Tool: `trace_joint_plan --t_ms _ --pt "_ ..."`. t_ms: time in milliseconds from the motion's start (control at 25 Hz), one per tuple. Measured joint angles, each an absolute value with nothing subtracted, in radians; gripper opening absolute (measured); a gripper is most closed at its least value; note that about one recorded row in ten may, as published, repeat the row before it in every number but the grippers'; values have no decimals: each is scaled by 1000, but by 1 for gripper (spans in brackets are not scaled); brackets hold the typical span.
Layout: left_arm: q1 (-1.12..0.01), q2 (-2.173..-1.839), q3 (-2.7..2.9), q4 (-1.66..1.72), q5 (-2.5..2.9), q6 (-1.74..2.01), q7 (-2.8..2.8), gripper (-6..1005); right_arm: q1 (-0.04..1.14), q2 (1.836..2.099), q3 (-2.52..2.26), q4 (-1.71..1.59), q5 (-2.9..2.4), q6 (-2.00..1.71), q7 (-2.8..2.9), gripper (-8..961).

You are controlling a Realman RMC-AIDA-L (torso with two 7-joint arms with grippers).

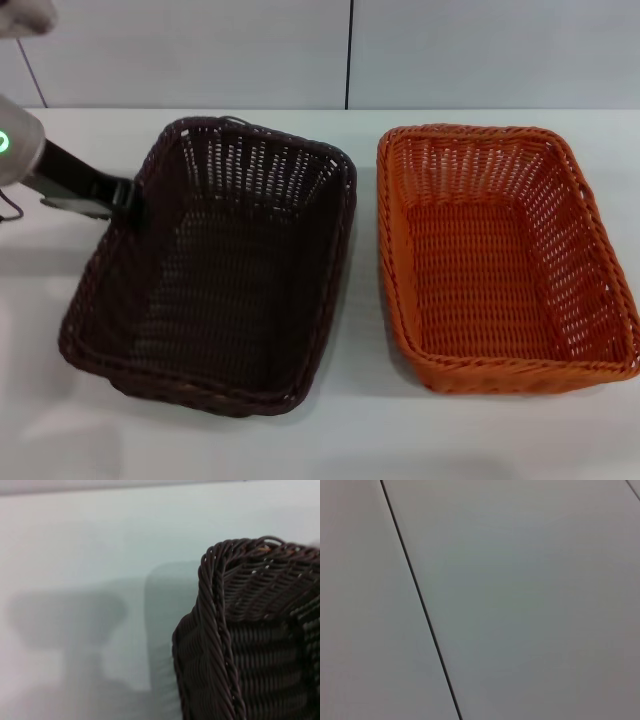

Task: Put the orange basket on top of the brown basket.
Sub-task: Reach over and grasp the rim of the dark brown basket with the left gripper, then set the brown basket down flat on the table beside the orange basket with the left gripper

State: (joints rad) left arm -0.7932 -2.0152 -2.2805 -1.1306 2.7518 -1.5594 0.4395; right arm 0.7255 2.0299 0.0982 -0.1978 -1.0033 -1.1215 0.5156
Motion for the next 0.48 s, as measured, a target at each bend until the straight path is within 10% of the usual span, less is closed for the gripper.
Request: trace_joint_plan --t_ms 200,480 --pt "-804 -1980 -2334 -1140 2704 -1592 475 209 726 2030 97 -196 -1003 -1121 518 608" --pt "-816 -1827 -2357 -1137 2450 -1660 566 201 725 2031 97 -195 -1003 -1122 520 609"
